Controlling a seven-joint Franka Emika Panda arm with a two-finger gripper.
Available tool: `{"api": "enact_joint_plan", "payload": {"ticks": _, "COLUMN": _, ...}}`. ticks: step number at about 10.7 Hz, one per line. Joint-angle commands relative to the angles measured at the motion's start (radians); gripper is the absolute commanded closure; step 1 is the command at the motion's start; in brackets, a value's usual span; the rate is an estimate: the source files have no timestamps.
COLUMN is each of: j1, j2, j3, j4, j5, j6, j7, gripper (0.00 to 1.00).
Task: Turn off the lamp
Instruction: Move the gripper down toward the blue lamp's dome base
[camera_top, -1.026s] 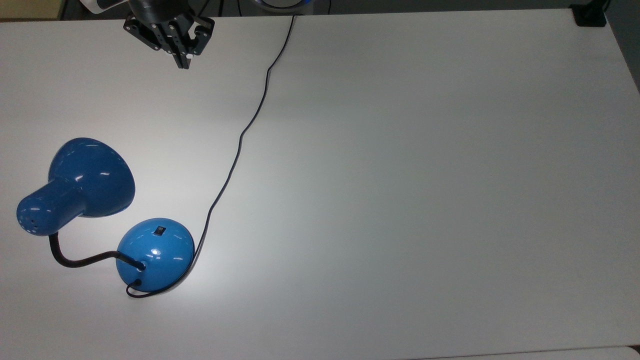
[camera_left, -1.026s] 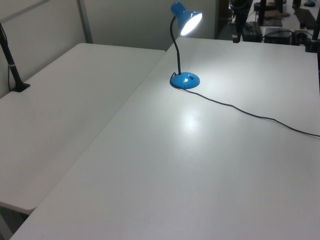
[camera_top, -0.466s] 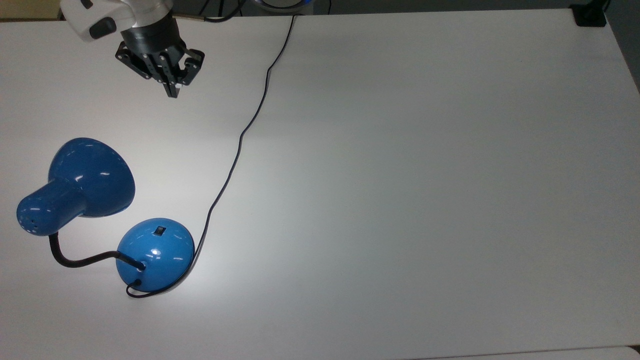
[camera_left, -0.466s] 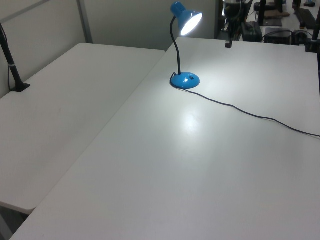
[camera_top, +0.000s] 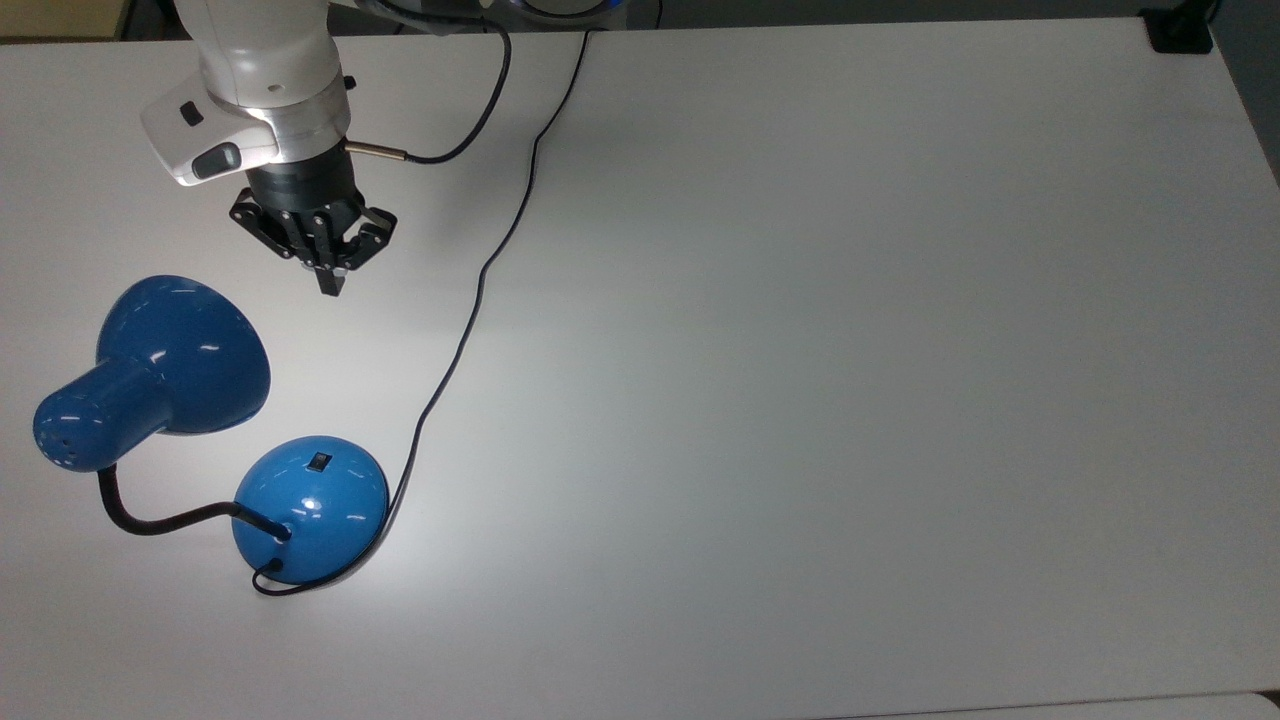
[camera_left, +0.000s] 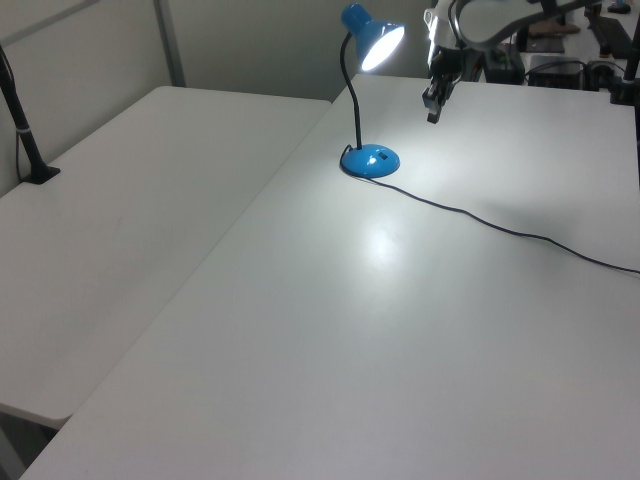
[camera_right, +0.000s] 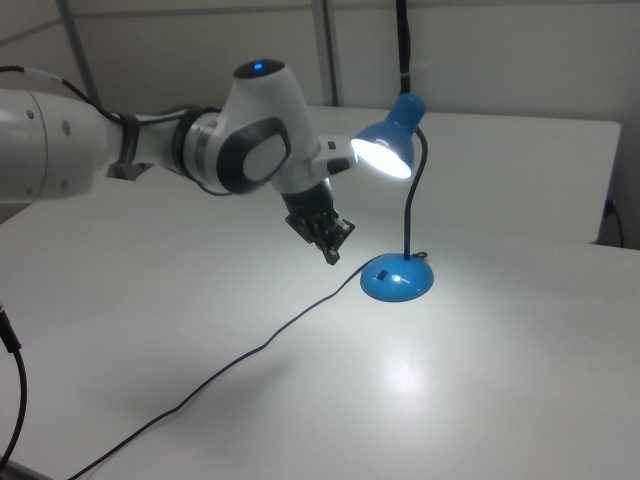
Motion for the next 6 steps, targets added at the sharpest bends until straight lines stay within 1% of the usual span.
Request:
{"api": "enact_joint_plan", "payload": {"ticks": 1, "j1": 0.005, "j2": 0.017, "j3": -0.005, "j4": -0.101, "j5": -0.001, "j6": 0.26, "j7": 0.103, "gripper": 0.99}}
{"api": "enact_joint_plan", "payload": {"ticks": 4, "j1": 0.004, "j2": 0.109, "j3": -0.005, "j4": -0.09, "j5": 0.001, "j6": 0.368, "j7": 0.131, "gripper": 0.99}}
{"api": "enact_joint_plan", "payload": {"ticks": 6, "j1": 0.004, "j2": 0.164, "j3": -0.005, "j4": -0.047, "j5": 0.001, "j6": 0.396, "j7": 0.172, "gripper": 1.0}}
